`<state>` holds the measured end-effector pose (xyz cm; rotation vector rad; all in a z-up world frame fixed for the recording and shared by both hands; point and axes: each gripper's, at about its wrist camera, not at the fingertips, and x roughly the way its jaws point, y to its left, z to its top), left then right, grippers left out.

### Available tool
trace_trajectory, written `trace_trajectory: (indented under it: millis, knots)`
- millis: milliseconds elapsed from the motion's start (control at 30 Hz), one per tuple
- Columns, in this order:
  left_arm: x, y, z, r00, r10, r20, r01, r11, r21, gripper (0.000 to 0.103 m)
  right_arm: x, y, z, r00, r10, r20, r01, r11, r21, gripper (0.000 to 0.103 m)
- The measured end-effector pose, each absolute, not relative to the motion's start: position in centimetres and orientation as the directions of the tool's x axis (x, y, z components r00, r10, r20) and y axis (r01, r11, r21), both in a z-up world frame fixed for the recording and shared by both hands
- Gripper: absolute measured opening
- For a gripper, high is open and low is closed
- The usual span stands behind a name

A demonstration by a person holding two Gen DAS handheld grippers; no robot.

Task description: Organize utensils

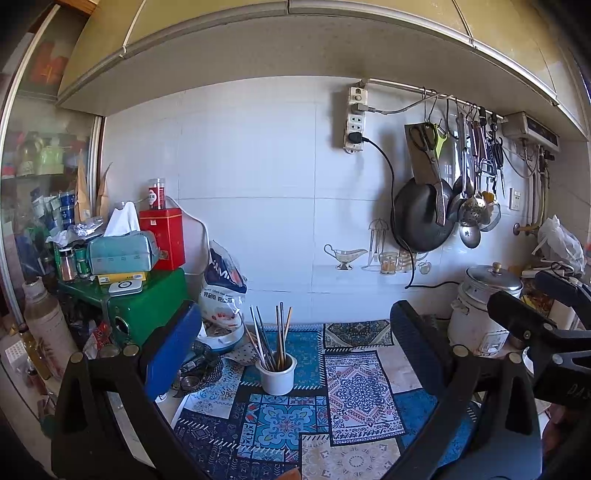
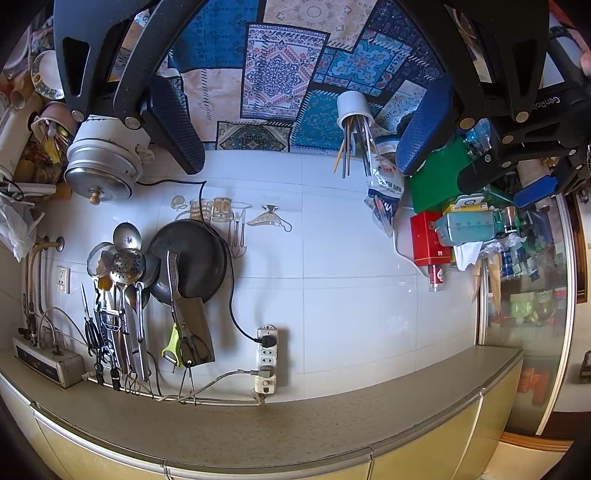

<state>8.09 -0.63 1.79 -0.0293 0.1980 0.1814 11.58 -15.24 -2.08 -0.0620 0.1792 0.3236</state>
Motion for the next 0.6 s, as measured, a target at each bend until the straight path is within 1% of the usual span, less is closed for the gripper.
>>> trace_trajectory:
  millis: [200,600]
  knots:
    - [8.1,-0.6,1.7,0.964,0.182,-0.194,-0.189,0.982,-0.015,0.102,11.6,-15.1,-2.1,0.933,0.310,-0.183,-0.321,0.947,-0.030,0.103]
    - [9.2,0.8,0.9,0.958,0.172,-0.230,-0.188,0.981,-0.046,0.102,13.1,-14.0,-2.3,0.930,0.308,-0.202,-0.318,0.948,-0.017,0.103]
